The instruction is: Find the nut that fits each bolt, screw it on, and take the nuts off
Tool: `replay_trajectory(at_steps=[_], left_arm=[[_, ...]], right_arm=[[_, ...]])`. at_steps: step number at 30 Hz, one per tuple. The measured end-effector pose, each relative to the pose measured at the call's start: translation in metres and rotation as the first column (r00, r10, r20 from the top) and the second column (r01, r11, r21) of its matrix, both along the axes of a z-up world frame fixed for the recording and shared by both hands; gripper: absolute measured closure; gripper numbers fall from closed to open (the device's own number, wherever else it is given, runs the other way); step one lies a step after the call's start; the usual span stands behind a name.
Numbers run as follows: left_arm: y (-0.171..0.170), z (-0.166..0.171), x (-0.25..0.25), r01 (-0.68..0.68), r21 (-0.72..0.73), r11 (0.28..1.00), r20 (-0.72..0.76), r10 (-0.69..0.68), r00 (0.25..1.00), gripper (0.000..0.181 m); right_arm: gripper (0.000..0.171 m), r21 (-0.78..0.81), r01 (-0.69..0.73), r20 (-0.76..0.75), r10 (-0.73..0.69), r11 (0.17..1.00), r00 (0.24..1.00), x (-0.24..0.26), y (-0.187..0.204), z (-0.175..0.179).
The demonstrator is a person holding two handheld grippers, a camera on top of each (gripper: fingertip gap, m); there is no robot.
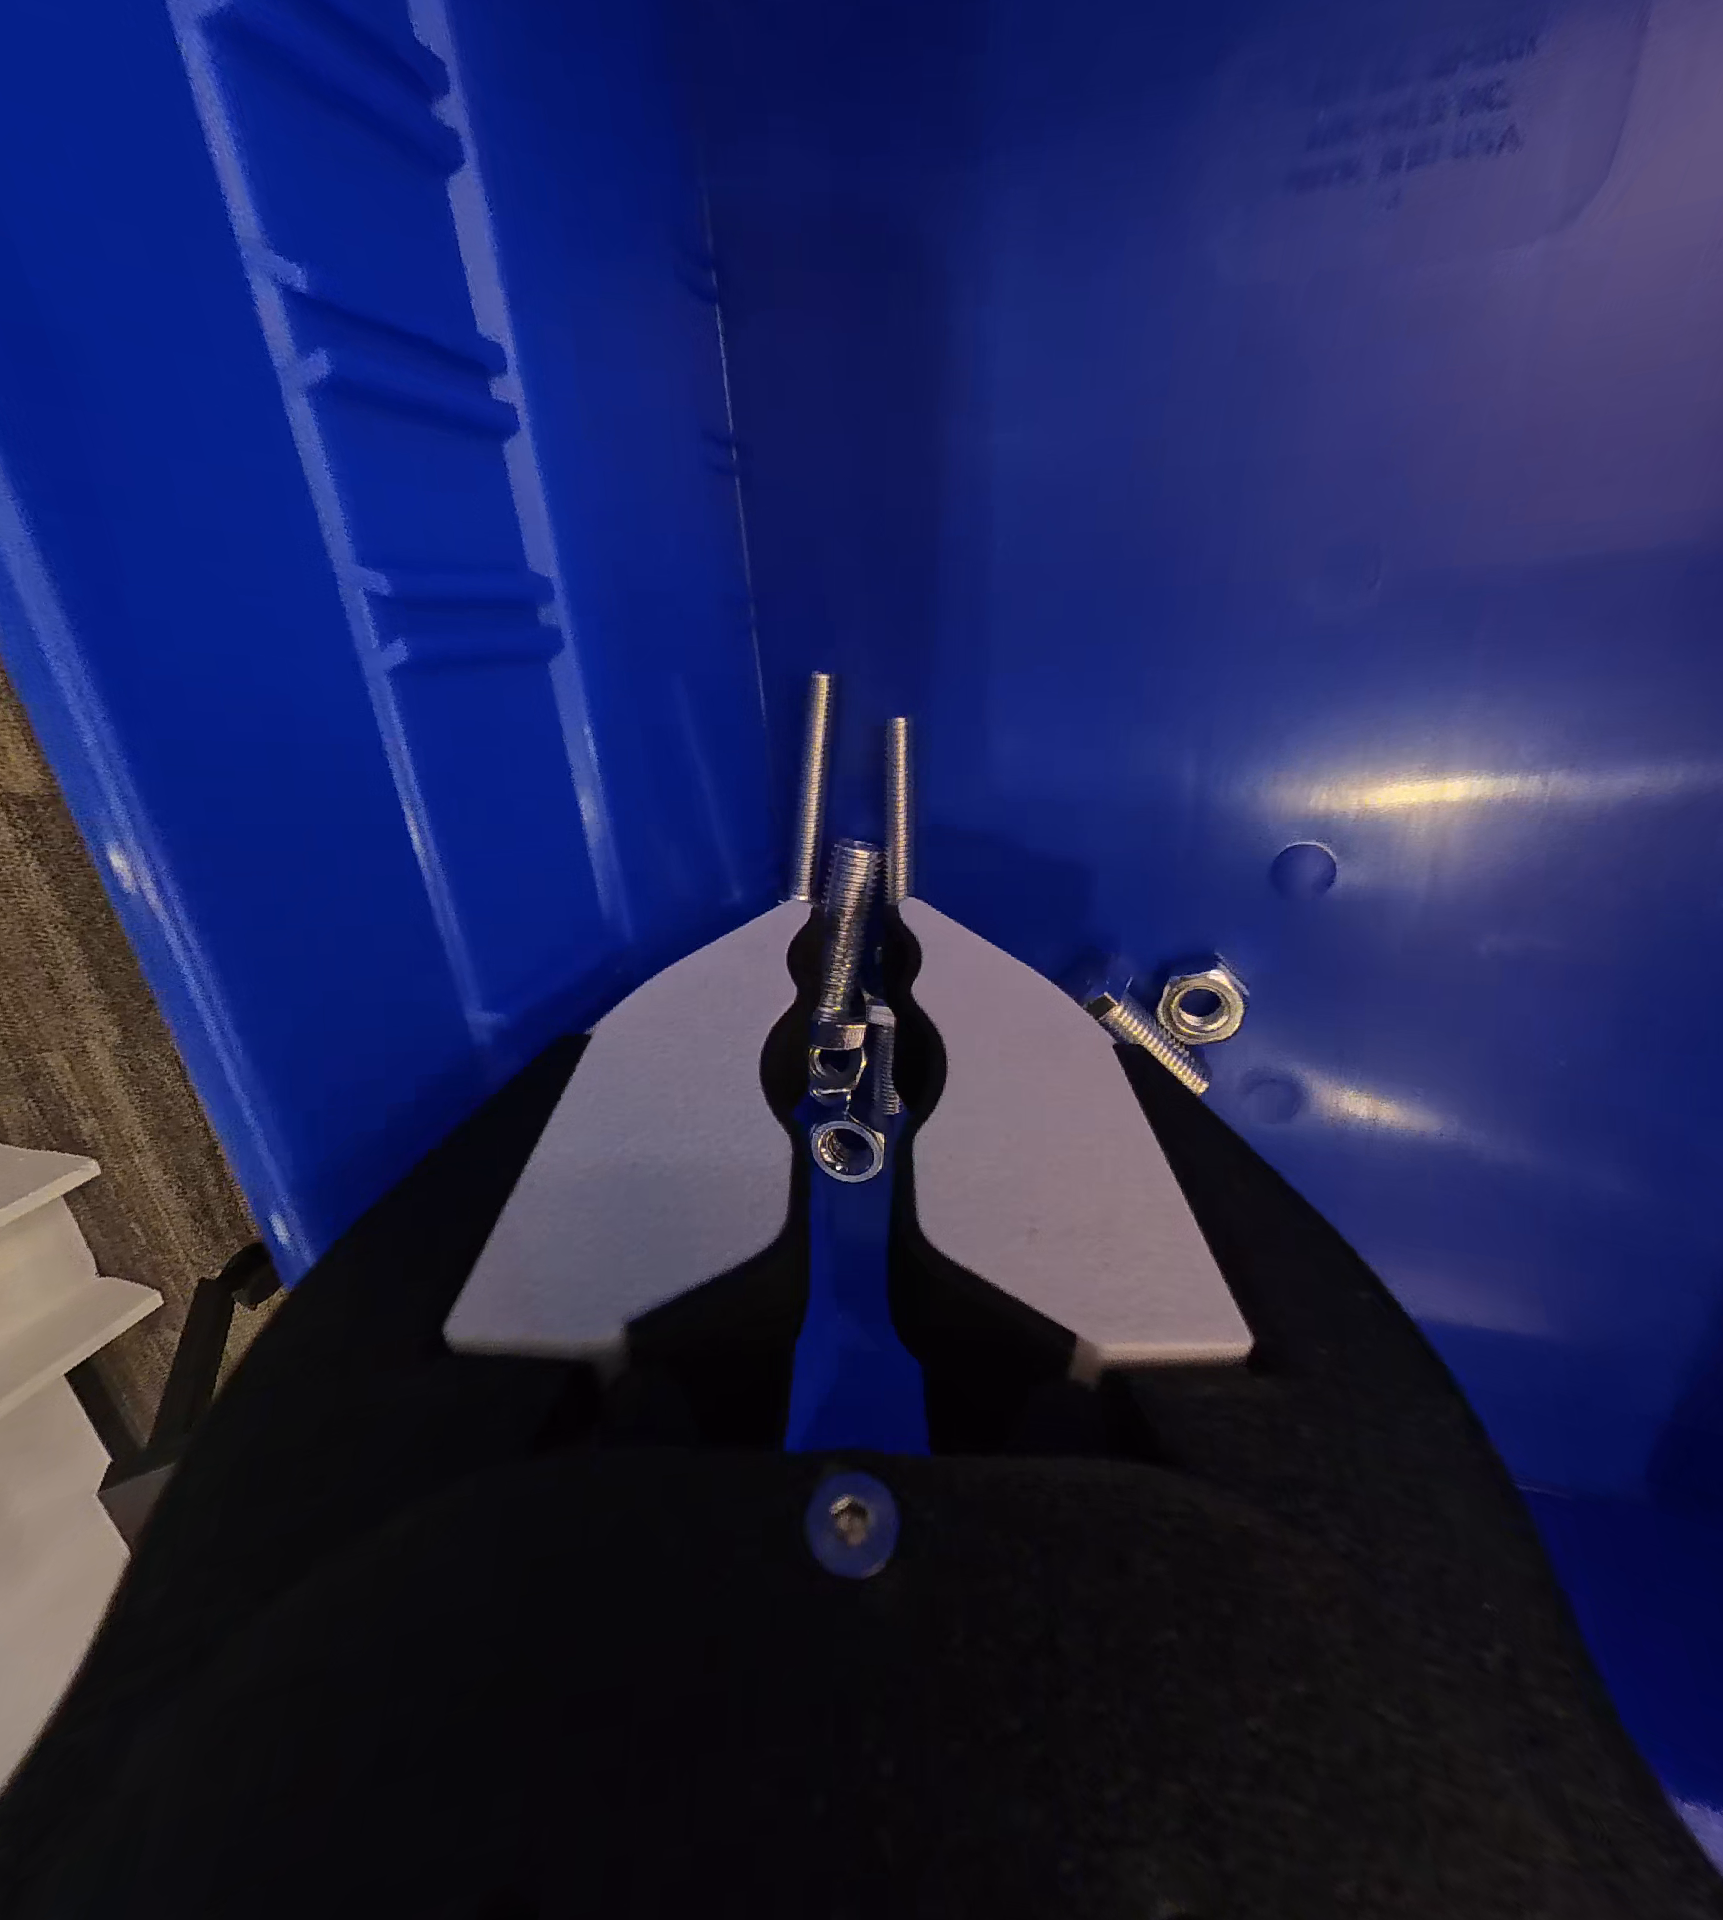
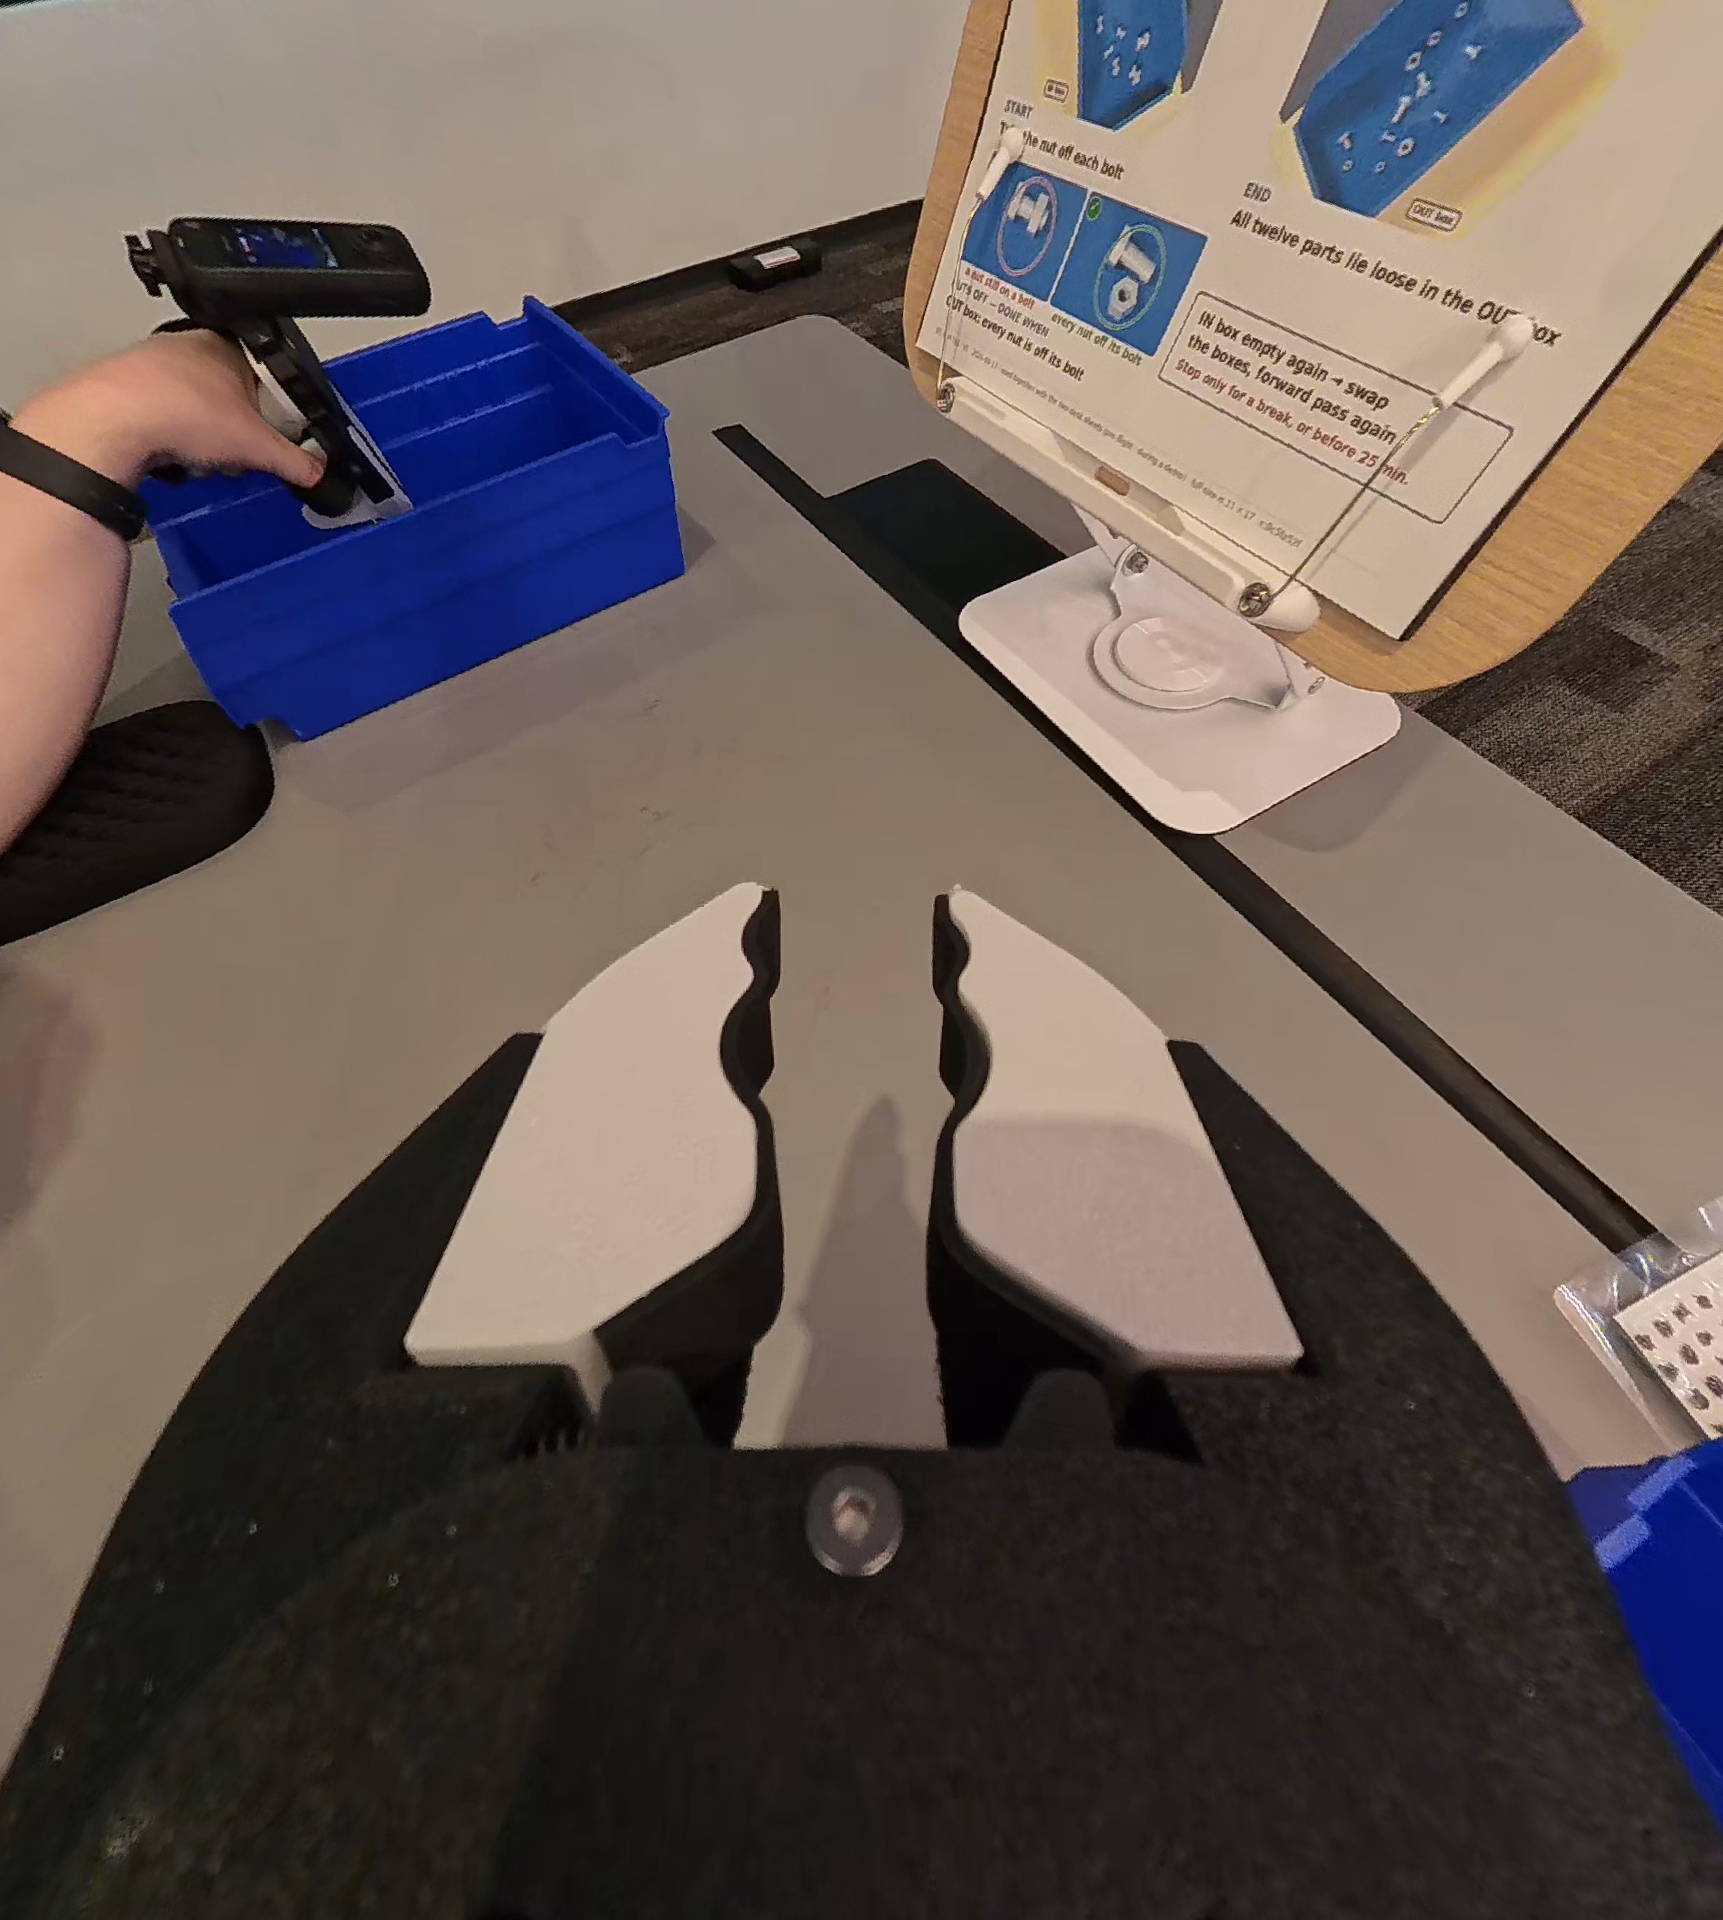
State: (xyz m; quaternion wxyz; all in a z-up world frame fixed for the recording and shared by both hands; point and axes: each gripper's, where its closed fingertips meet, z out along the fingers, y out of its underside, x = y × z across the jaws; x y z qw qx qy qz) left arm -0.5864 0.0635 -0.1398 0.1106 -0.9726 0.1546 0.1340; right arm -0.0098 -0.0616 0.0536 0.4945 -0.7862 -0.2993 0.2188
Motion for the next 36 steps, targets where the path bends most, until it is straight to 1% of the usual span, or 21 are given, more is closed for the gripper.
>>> replay_trajectory(at_steps=[4, 6, 7, 8, 9, 10, 12, 14, 17, 19, 21, 22, 25, 29, 32, 36], left_arm=[[-0.002, 0.0, 0.001, 0.006, -0.004, 1.0, -0.006, -0.006, 1.0, 0.172], [-0.006, -0.001, 0.006, 0.016, -0.023, 1.0, 0.025, -0.015, 1.0, 0.174], [-0.007, 0.0, 0.01, 0.021, -0.025, 0.999, 0.059, -0.019, 0.998, 0.179], [-0.01, -0.002, 0.02, 0.03, -0.043, 0.999, 0.137, -0.024, 0.99, 0.181], [-0.014, -0.005, 0.033, 0.04, -0.072, 0.997, 0.231, -0.022, 0.973, 0.181], [-0.016, -0.009, 0.038, 0.042, -0.097, 0.994, 0.276, -0.014, 0.961, 0.181], [-0.016, -0.009, 0.037, 0.032, -0.112, 0.993, 0.289, 0.002, 0.957, 0.181], [-0.016, 0.001, 0.032, 0.03, -0.078, 0.997, 0.278, -0.007, 0.961, 0.181], [-0.008, 0.024, 0.03, 0.034, 0.035, 0.999, 0.284, -0.042, 0.958, 0.181], [-0.01, 0.03, 0.02, 0.032, 0.051, 0.998, 0.223, -0.043, 0.974, 0.18], [-0.013, 0.028, 0.01, 0.031, 0.027, 0.999, 0.147, -0.035, 0.989, 0.172], [-0.013, 0.024, 0.01, 0.034, 0.015, 0.999, 0.135, -0.036, 0.99, 0.171], [-0.009, 0.011, 0.013, 0.021, -0.014, 1.0, 0.156, -0.019, 0.988, 0.165], [-0.011, 0.002, 0.009, 0.002, -0.057, 0.998, 0.13, 0.005, 0.992, 0.165], [-0.009, 0.002, 0.006, 0.001, -0.054, 0.999, 0.1, 0.004, 0.995, 0.167], [-0.009, -0.001, 0.011, 0.005, -0.064, 0.998, 0.127, 0.003, 0.992, 0.17]], right_arm=[[0.144, -0.006, -0.006, 0.008, 0.006, 1.0, 1.0, -0.002, 0.0, -0.002], [0.144, -0.01, -0.009, 0.012, 0.009, 1.0, 1.0, -0.003, 0.0, -0.003], [0.144, -0.012, -0.01, 0.014, 0.01, 1.0, 1.0, -0.004, 0.0, -0.004], [0.144, -0.014, -0.011, 0.016, 0.011, 1.0, 1.0, -0.004, 0.0, -0.004], [0.144, -0.015, -0.012, 0.019, 0.012, 1.0, 1.0, -0.005, 0.0, -0.005], [0.144, -0.017, -0.013, 0.021, 0.013, 1.0, 1.0, -0.005, 0.001, -0.006], [0.144, -0.021, -0.014, 0.024, 0.015, 1.0, 1.0, -0.006, 0.001, -0.007], [0.144, -0.025, -0.014, 0.027, 0.015, 1.0, 1.0, -0.006, 0.001, -0.008], [0.144, -0.028, -0.016, 0.029, 0.017, 0.999, 0.999, -0.007, 0.002, -0.01], [0.144, -0.035, -0.015, 0.031, 0.016, 0.999, 0.999, -0.007, 0.003, -0.012], [0.144, -0.041, -0.017, 0.032, 0.018, 0.999, 0.999, -0.007, 0.003, -0.013], [0.144, -0.043, -0.018, 0.033, 0.02, 0.999, 0.999, -0.008, 0.003, -0.014], [0.144, -0.045, -0.019, 0.039, 0.021, 0.999, 0.999, -0.008, 0.002, -0.014], [0.144, -0.04, -0.021, 0.038, 0.022, 0.999, 0.999, -0.008, 0.001, -0.012], [0.144, -0.04, -0.023, 0.039, 0.024, 0.999, 0.999, -0.008, 0.001, -0.012], [0.144, -0.042, -0.024, 0.04, 0.026, 0.999, 0.999, -0.008, 0.0, -0.012]])
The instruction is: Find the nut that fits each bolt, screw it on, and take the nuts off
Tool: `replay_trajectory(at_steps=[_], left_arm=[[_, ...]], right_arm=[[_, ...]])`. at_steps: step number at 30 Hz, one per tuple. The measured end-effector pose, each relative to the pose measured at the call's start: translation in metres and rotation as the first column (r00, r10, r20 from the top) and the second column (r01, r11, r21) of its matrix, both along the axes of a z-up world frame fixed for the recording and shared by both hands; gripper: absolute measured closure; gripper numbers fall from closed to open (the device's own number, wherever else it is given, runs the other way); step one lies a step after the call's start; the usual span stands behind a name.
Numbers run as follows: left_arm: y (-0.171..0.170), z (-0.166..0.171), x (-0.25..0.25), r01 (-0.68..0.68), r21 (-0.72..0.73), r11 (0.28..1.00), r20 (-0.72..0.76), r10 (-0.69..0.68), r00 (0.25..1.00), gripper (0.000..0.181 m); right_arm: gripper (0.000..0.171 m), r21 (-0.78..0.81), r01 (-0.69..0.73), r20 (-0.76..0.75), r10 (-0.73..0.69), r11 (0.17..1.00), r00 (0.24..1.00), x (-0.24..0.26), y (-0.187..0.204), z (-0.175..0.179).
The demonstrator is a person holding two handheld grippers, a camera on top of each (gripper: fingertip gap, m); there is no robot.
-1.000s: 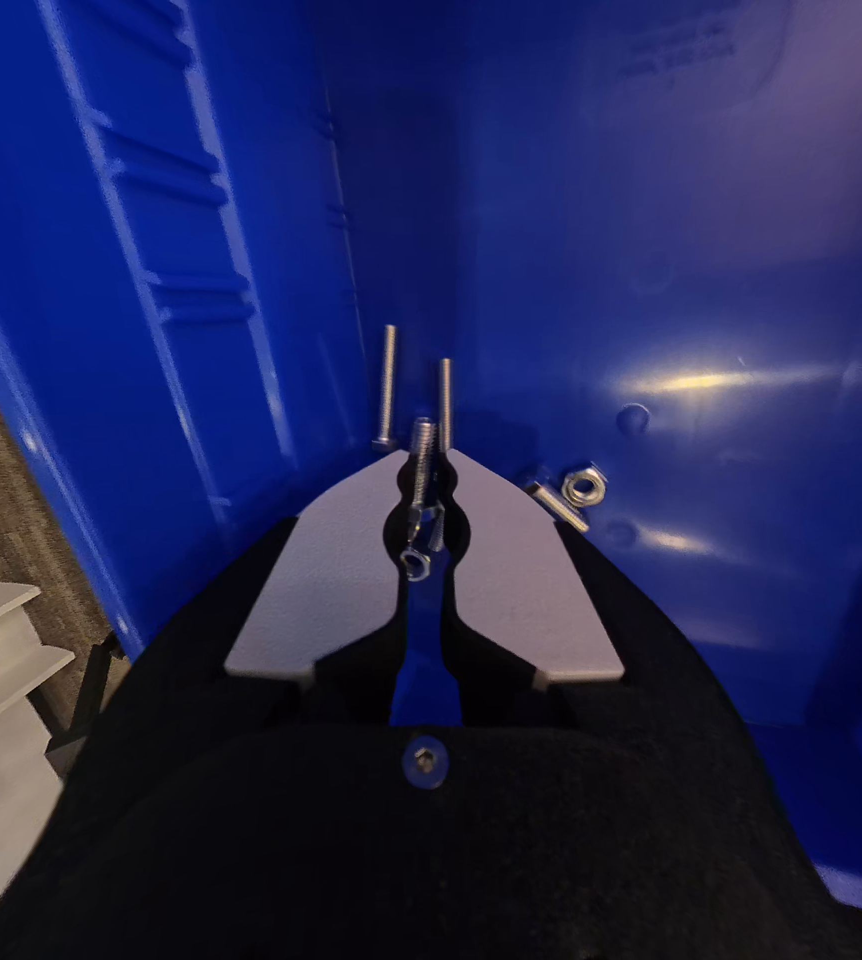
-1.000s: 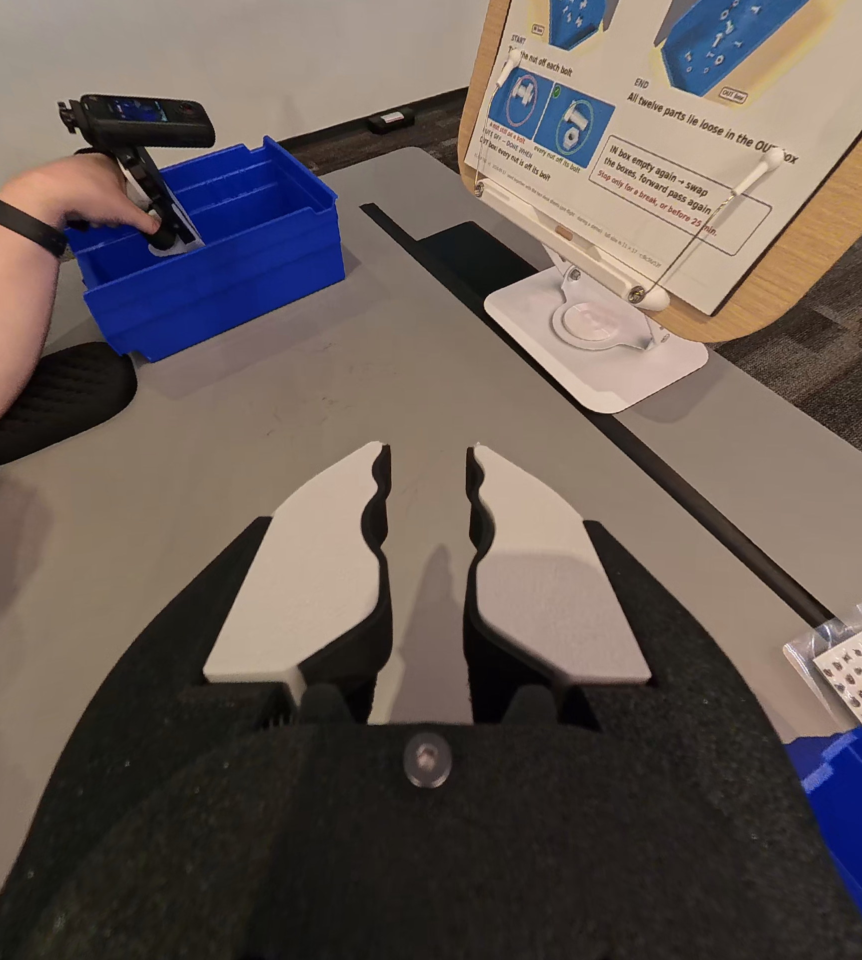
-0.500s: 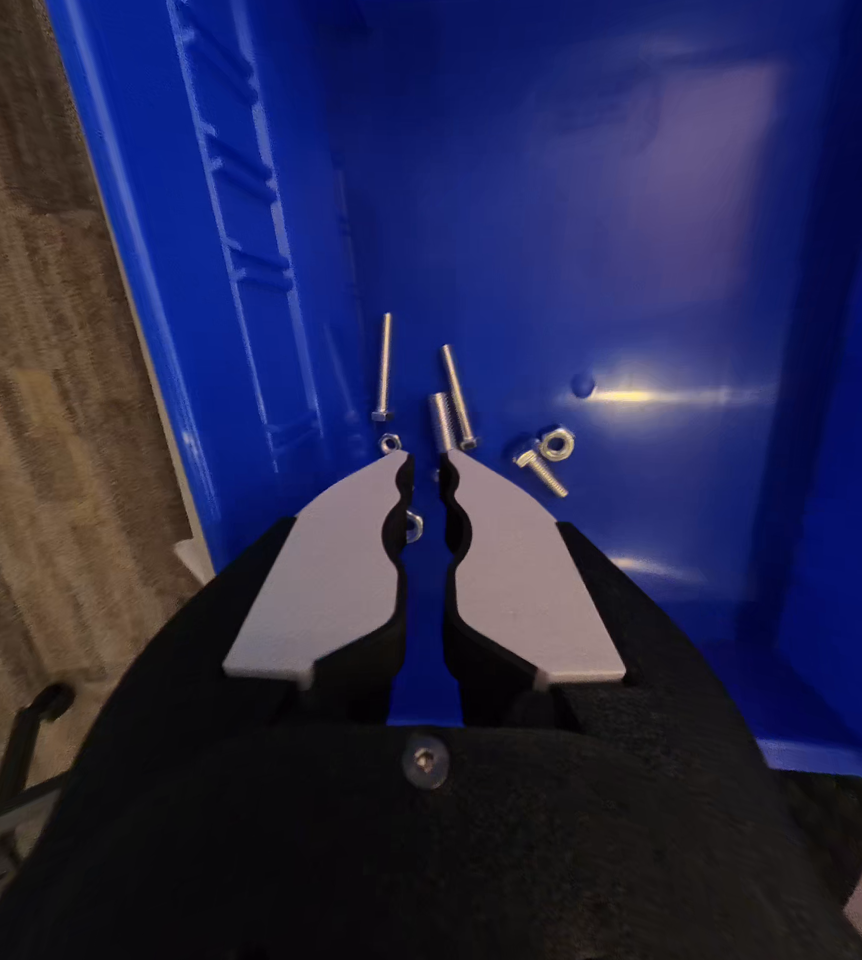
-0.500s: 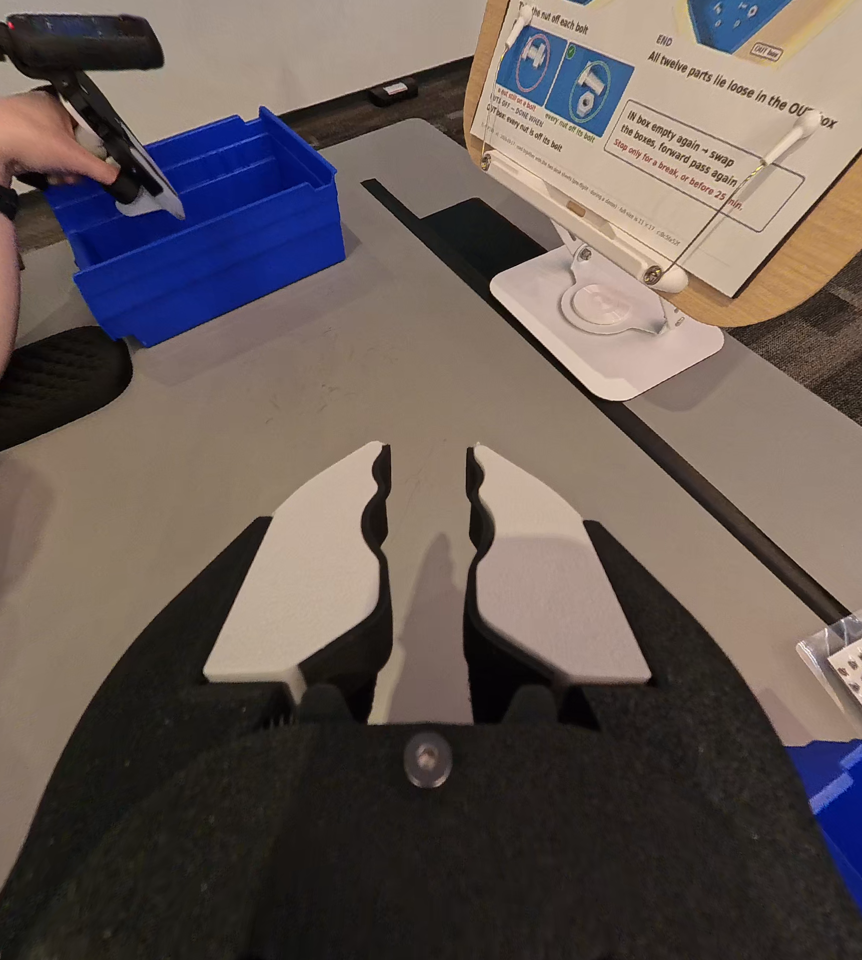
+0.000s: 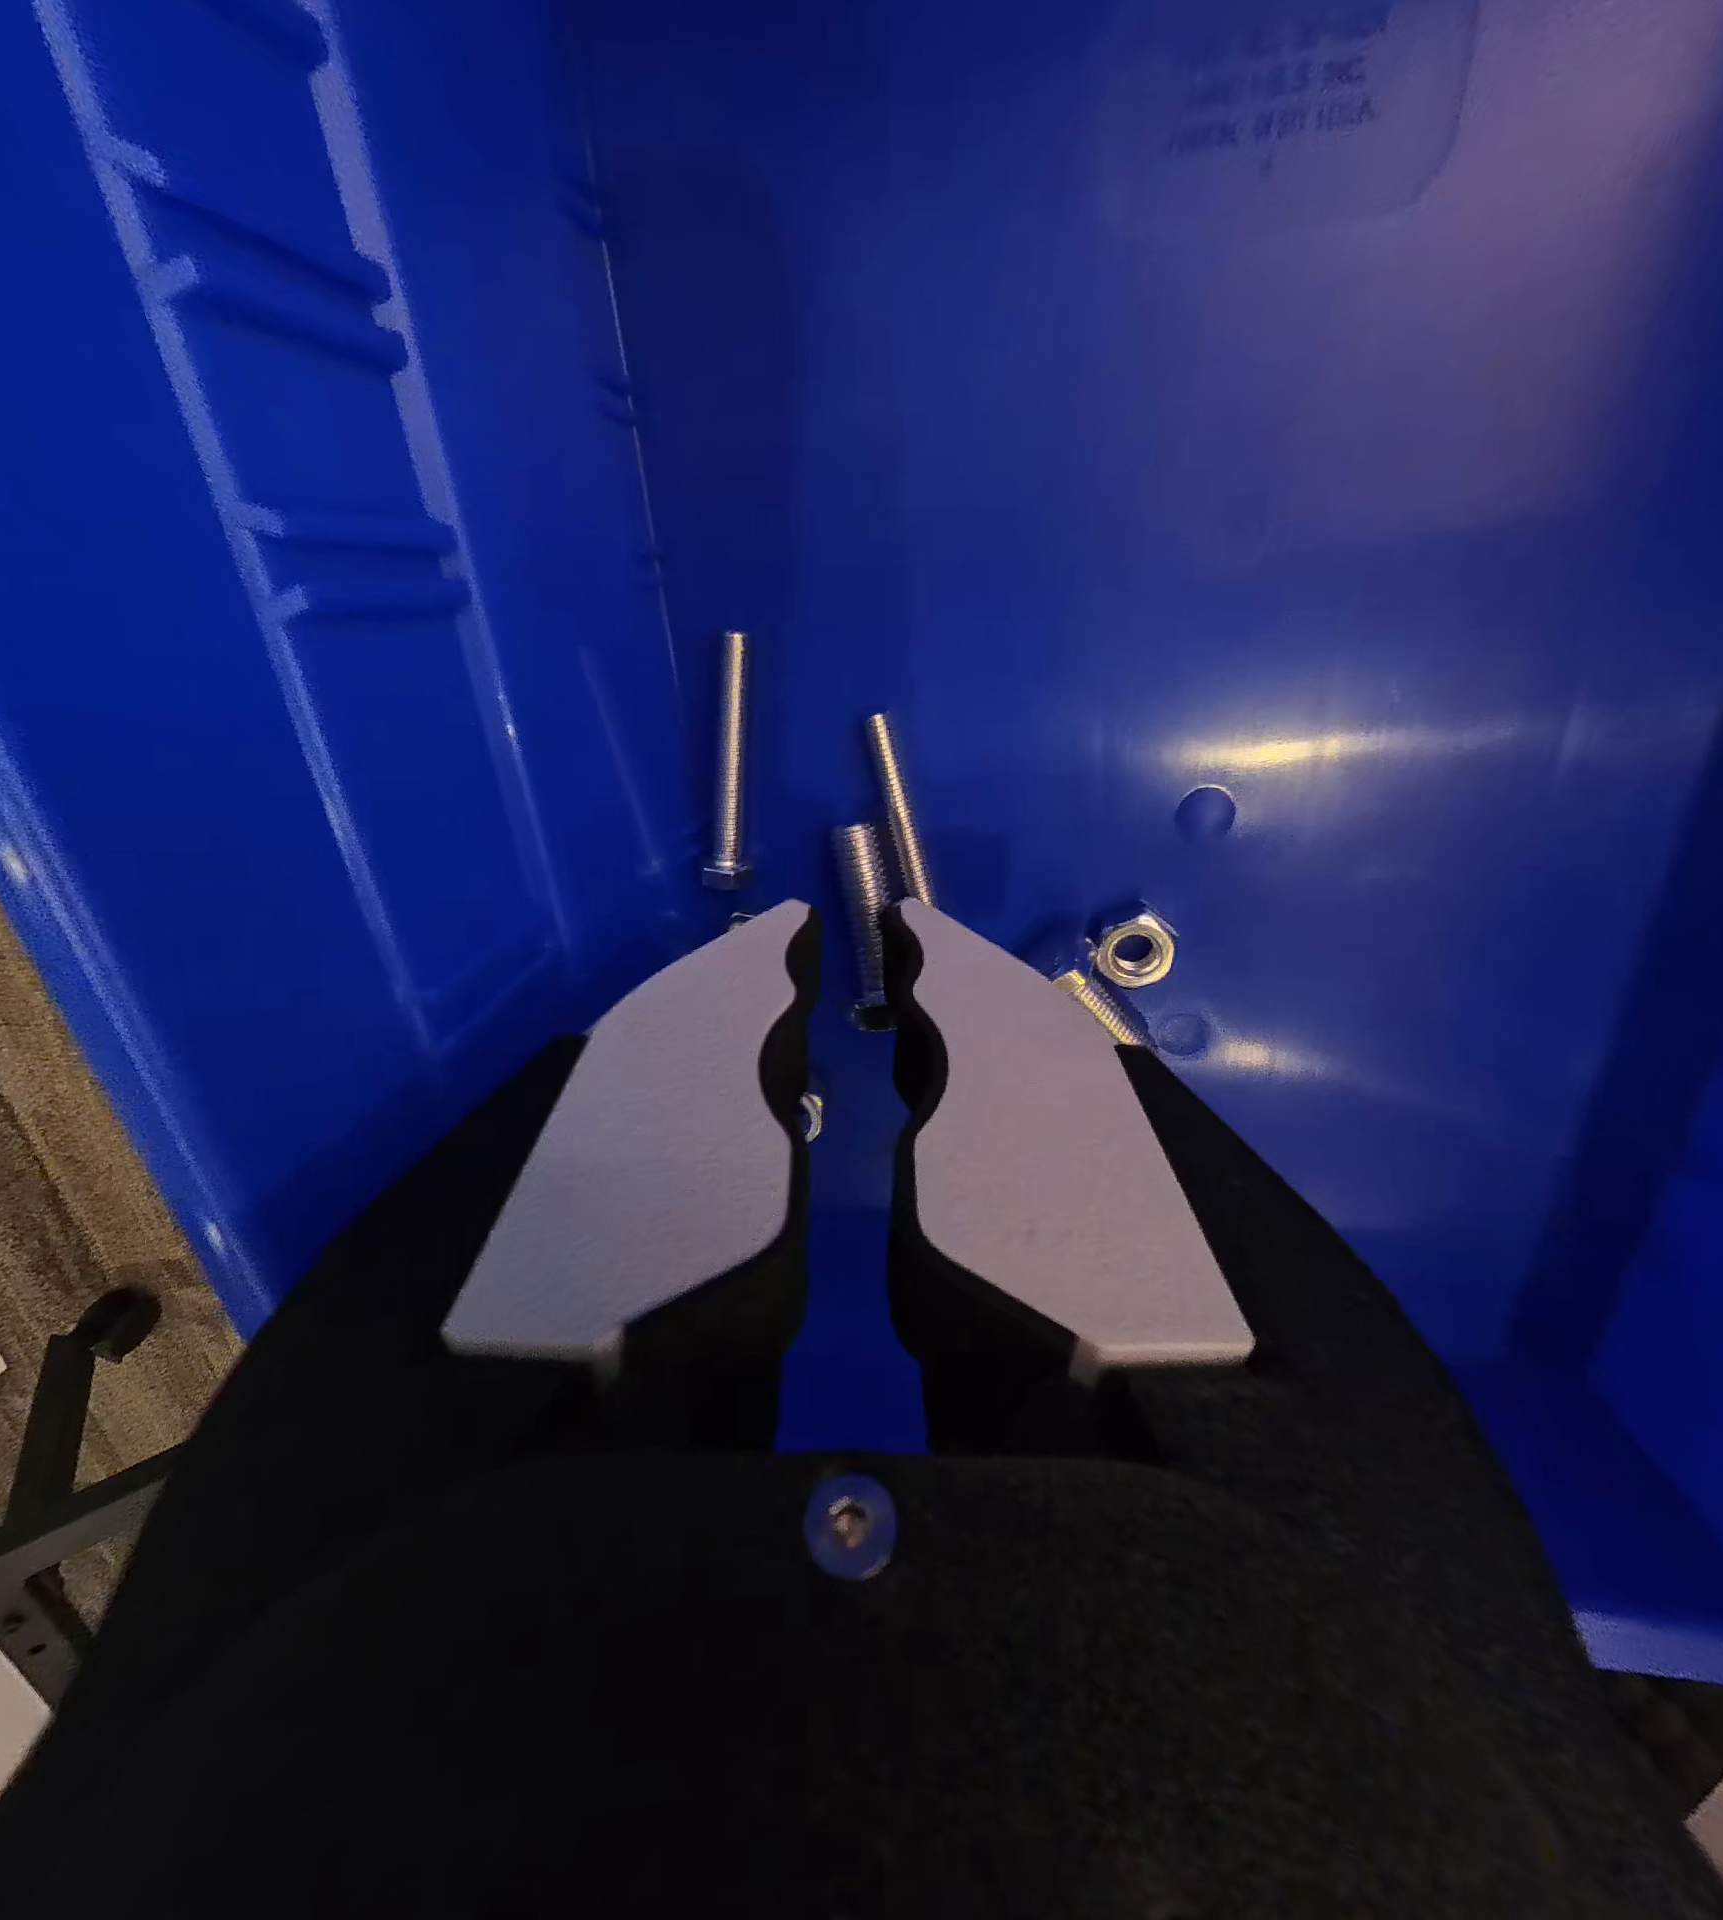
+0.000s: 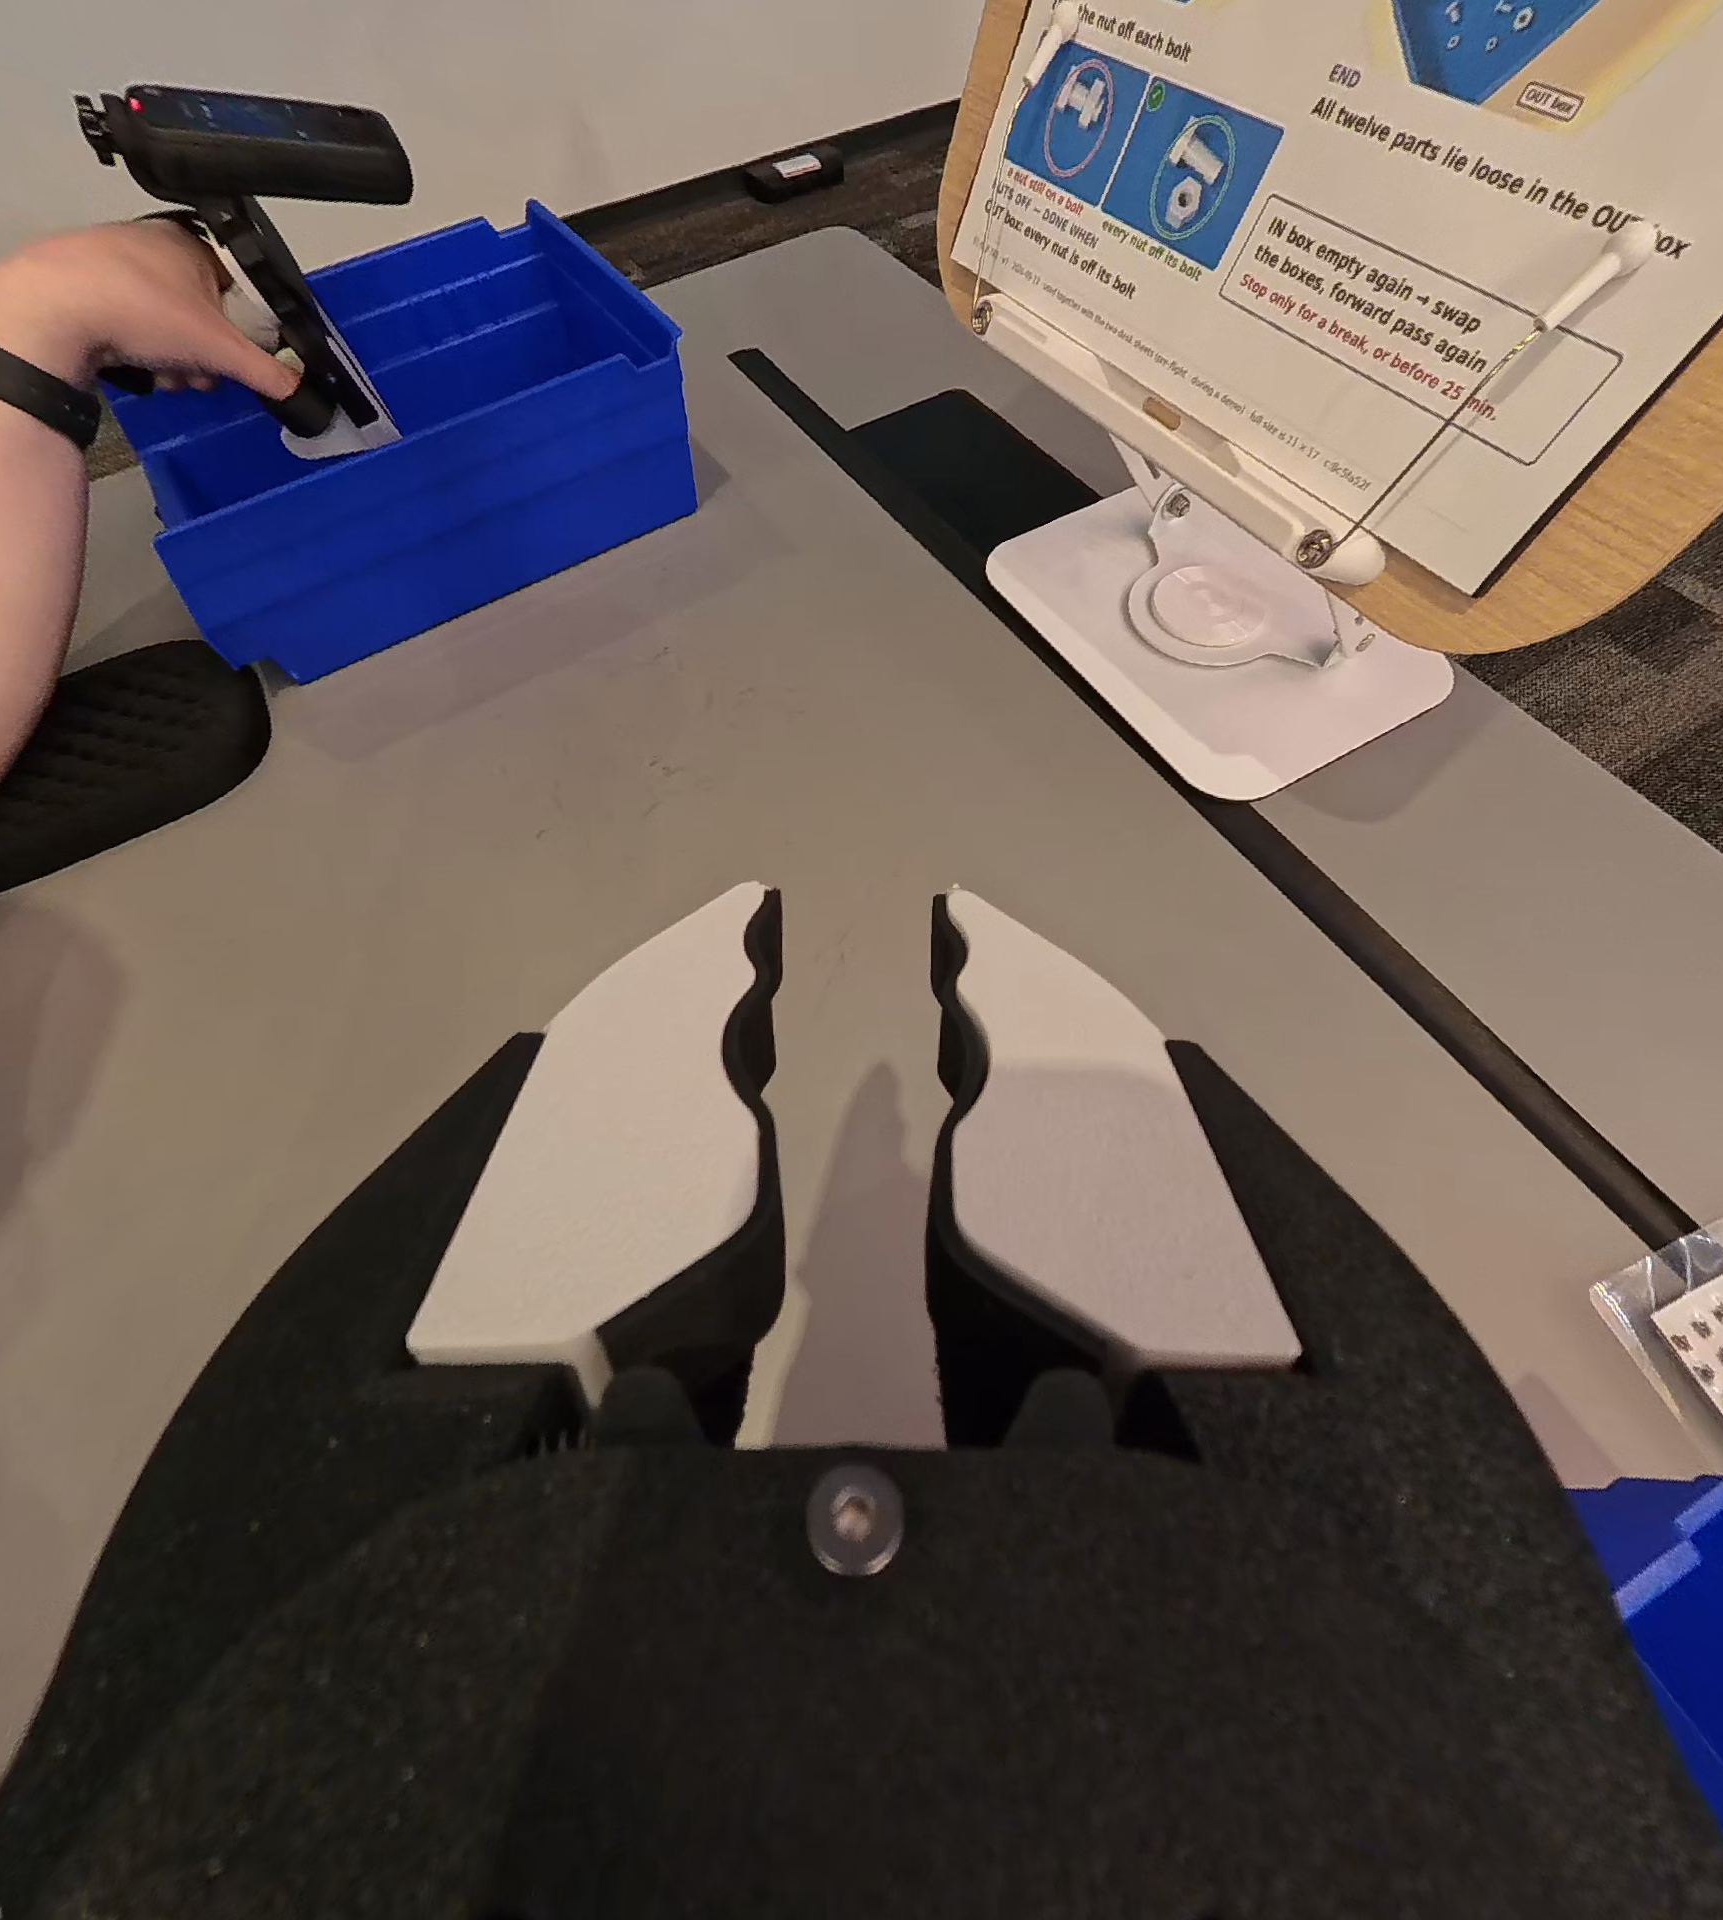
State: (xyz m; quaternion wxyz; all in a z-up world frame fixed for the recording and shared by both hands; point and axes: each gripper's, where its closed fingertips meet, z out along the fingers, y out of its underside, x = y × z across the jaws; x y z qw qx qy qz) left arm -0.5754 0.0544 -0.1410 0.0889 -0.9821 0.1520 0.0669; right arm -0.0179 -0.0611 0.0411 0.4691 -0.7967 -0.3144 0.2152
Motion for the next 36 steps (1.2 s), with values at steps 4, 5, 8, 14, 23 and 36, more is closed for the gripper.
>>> replay_trajectory(at_steps=[4, 5, 8, 14, 23, 36], left_arm=[[-0.001, -0.002, 0.004, -0.015, -0.002, 1.0, 0.069, 0.016, 0.998, 0.172], [-0.001, -0.002, 0.004, -0.023, -0.002, 1.0, 0.081, 0.023, 0.996, 0.172], [-0.001, -0.002, 0.004, -0.035, -0.003, 0.999, 0.094, 0.035, 0.995, 0.172], [-0.008, -0.007, -0.005, 0.009, -0.057, 0.998, -0.051, -0.012, 0.999, 0.163], [-0.01, -0.01, 0.0, 0.033, -0.083, 0.996, -0.013, -0.034, 0.999, 0.172], [-0.034, 0.178, 0.182, 0.4, 0.633, 0.663, 0.311, -0.691, 0.652, 0.172]], right_arm=[[0.145, 0.0, 0.001, 0.007, -0.001, 1.0, 1.0, 0.0, 0.0, 0.0], [0.145, 0.002, 0.0, 0.01, 0.0, 1.0, 1.0, -0.001, 0.0, -0.001], [0.145, 0.001, -0.006, 0.012, 0.006, 1.0, 1.0, -0.003, -0.001, -0.001], [0.145, -0.007, -0.018, 0.03, 0.018, 1.0, 0.999, -0.007, 0.0, -0.006], [0.145, -0.005, -0.027, 0.034, 0.027, 1.0, 0.999, -0.01, -0.001, -0.006], [0.146, 0.071, -0.118, -0.019, 0.119, 0.991, 0.993, -0.04, -0.003, 0.003]])
